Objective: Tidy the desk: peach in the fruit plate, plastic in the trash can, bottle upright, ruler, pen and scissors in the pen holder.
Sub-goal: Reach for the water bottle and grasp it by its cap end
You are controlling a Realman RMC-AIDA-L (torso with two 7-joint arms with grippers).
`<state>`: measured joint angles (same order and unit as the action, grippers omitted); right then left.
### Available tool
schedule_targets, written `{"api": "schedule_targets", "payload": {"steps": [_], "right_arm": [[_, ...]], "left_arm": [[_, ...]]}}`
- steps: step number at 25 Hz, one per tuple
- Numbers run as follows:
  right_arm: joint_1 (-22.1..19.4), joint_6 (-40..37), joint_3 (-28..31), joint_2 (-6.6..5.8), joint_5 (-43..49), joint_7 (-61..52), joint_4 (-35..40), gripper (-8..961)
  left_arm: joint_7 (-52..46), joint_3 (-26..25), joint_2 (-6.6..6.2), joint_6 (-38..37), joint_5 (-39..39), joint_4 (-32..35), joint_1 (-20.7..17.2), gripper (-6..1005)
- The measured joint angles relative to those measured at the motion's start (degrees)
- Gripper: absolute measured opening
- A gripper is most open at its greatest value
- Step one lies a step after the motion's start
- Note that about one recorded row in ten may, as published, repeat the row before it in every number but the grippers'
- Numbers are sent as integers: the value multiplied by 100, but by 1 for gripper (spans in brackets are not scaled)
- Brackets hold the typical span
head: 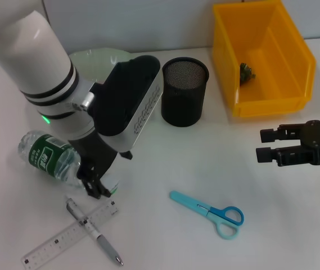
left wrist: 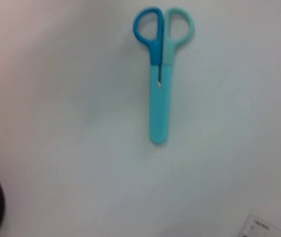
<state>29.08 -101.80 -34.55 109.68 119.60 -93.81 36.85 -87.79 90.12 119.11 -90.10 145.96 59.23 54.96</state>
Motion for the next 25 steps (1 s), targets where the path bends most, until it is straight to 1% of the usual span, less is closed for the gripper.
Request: {"api": "schedule_targets", "payload": {"steps": [6, 13, 16, 25], "right_arm": [[1, 115, 9, -7, 0, -58, -116, 786], [28, 146, -26, -8, 6, -58, -151, 787], [28, 146, -32, 3, 6, -59, -152, 786], [19, 144, -21, 33, 6, -58, -153, 786]], "left_arm": [[44, 33, -1, -256, 53, 34, -6, 848], [155, 153, -2, 22, -10, -85, -64, 846], [161, 290, -2, 197, -12, -251, -79, 845], [145, 375, -2, 336, 18, -318, -86, 843]]}}
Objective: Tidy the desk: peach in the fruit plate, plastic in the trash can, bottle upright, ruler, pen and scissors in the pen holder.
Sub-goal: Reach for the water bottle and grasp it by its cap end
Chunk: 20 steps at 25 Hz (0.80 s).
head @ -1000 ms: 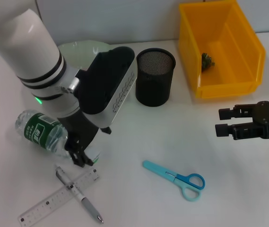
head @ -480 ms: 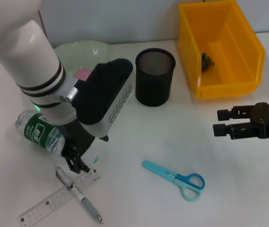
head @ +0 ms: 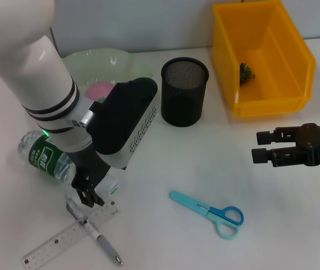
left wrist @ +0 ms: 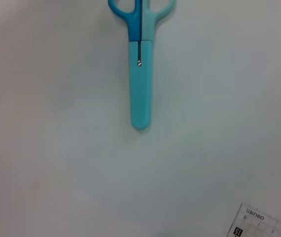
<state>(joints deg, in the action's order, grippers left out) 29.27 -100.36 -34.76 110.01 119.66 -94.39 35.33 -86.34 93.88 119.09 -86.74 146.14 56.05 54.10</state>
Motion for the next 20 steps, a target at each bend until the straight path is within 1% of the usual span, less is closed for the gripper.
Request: {"api": "schedule_targets", "payload": {"steps": [6, 17, 20], "right_arm": [[-1, -12, 1, 3, -2, 0, 0, 787], [22, -24, 28, -3, -28, 2, 0, 787], [26, -26, 29, -11, -35, 1, 0, 787]], "left_arm": [[-5, 40, 0, 34, 17, -22, -3, 841], [-30, 75, 5, 110, 20, -100, 24, 653], [-9, 100, 8, 194, 28, -140, 23, 522]]}}
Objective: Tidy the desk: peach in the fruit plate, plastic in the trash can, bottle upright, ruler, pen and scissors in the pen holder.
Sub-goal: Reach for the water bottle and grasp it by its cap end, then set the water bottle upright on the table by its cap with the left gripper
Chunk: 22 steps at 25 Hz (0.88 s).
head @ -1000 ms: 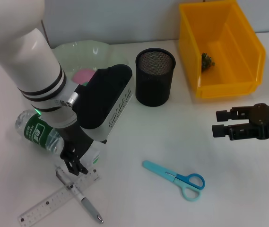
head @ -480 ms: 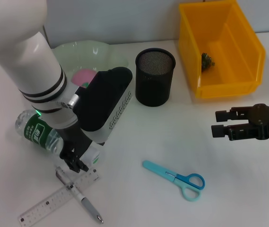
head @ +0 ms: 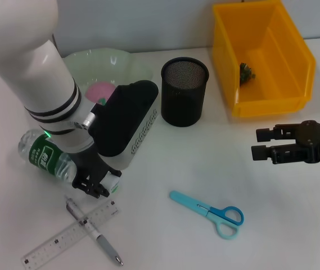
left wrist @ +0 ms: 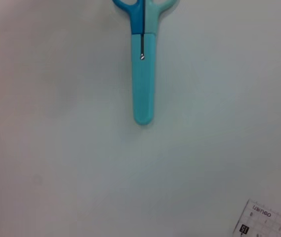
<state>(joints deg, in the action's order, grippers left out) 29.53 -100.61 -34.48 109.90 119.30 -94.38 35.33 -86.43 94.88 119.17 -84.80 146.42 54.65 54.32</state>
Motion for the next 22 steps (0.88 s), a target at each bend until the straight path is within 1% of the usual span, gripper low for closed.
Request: {"api": "schedule_targets", "payload": {"steps": [2, 6, 13, 15, 16, 18, 19, 20, 21, 22], "right_arm": [[0, -4, 1, -4, -2, 0, 0, 787], [0, -14, 2, -4, -4, 0, 0, 787], [0, -21, 3, -24, -4, 0, 0, 787], [0, -32, 3, -30, -4, 0, 0, 786], [0, -32, 3, -30, -4, 0, 0, 786], [0, -39, 3, -30, -4, -7, 0, 786], [0, -44, 3, -33, -4, -23, 2, 786], [3, -67, 2, -38, -4, -53, 8, 786], [3, -67, 2, -38, -4, -53, 8, 786], [3, -87, 2, -43, -4, -64, 15, 786]], "left_arm": [[11, 36, 1, 51, 9, -7, -11, 434], [17, 69, 1, 134, 18, -5, -36, 415], [-61, -191, 0, 40, -18, 139, -39, 414], [-112, -676, -9, -193, -27, 322, -50, 414], [-112, -676, -9, -193, -27, 322, -50, 414], [-120, -1008, -18, -341, -33, 374, -54, 413], [-137, -1238, -25, -433, -34, 403, -54, 413], [-184, -1648, -34, -621, -35, 481, -55, 413], [-184, -1648, -34, -621, -35, 481, -55, 413], [-200, -1824, -36, -703, -35, 516, -55, 413]]}}
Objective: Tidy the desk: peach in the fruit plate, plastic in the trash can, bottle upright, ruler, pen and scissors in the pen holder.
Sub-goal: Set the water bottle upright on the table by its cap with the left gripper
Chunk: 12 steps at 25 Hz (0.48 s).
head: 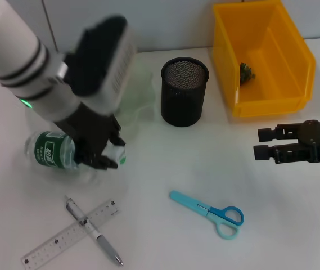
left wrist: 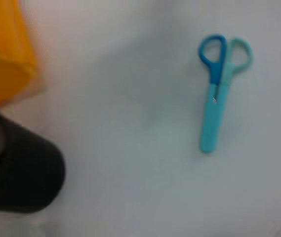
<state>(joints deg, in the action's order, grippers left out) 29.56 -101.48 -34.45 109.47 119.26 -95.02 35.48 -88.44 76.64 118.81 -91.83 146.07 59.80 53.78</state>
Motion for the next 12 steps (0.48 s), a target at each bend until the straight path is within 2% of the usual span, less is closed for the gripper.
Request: {"api": "schedule_targets", "payload": {"steps": [3, 12], "right_arm": [[2, -34, 0, -28, 0, -5, 11, 786], [50, -97, 0, -49, 1, -3, 12, 786]], "left_arm": [[-112, -717, -14, -301, -2, 116, -4, 412], [-339, -1538, -53, -487, 33, 385, -200, 411]]}}
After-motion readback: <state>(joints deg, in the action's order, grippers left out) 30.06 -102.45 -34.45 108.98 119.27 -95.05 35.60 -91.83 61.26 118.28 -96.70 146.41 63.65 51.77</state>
